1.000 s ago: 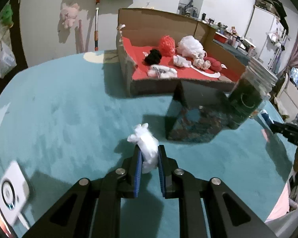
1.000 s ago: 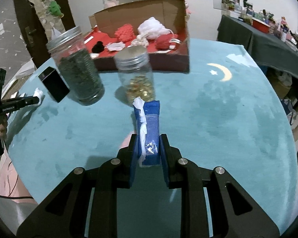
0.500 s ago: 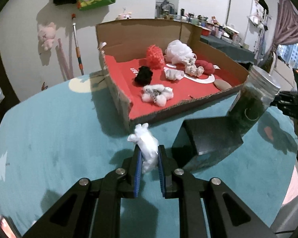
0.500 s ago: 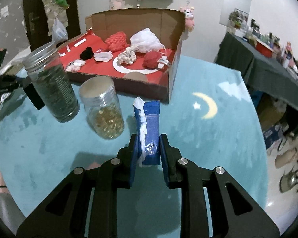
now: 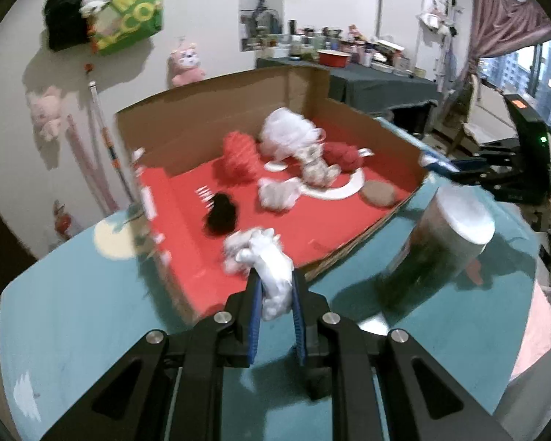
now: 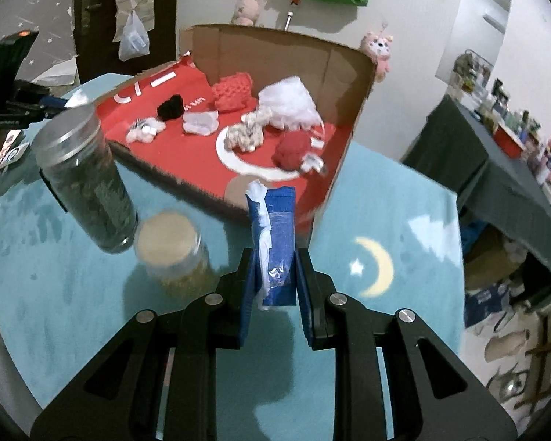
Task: Organize soft objects
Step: 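Carry the white plush and blue packet over the box with both tools, then lower both items into the box and open both tools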
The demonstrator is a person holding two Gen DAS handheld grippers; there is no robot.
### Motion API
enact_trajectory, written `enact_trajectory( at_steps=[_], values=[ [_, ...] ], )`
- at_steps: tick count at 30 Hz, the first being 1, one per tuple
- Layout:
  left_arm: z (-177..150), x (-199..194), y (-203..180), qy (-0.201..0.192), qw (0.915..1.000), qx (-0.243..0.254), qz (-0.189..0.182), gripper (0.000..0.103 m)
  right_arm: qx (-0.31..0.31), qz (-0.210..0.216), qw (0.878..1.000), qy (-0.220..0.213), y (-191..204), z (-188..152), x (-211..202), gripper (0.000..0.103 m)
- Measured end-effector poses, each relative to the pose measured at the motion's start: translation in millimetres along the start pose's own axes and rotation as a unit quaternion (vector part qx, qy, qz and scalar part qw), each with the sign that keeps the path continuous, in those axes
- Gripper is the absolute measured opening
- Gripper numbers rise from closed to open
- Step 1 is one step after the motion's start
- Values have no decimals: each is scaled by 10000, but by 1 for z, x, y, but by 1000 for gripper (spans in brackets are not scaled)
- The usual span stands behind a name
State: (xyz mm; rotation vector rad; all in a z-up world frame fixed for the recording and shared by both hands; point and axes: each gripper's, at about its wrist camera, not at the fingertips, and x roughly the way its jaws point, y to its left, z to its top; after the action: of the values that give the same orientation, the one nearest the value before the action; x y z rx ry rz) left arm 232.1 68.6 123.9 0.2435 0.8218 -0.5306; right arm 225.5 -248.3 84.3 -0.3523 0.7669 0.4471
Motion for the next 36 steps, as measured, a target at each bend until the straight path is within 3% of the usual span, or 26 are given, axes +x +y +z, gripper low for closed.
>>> enact_trajectory(
  at_steps=[6, 10, 19, 27, 36],
  values=[
    [39, 31, -19, 240, 9988, 129, -418, 16, -45, 414, 9991, 38, -4, 29, 11, 20],
    [57, 59, -28, 601, 9961, 143, -633, 16, -70, 710, 9973, 182, -1, 49, 27, 21],
    [78, 124, -29, 1497, 9827, -159, -1077, 16, -32, 1442, 9851, 933, 11, 88, 84, 21],
    [80, 150, -31, 1962, 9751, -167, -1024, 17, 24, 1653, 9733, 1595, 18, 102, 121, 21],
    [77, 158, -30, 2082, 9732, -199, -956, 17, -39, 1651, 9697, 1798, 26, 109, 138, 21]
  ],
)
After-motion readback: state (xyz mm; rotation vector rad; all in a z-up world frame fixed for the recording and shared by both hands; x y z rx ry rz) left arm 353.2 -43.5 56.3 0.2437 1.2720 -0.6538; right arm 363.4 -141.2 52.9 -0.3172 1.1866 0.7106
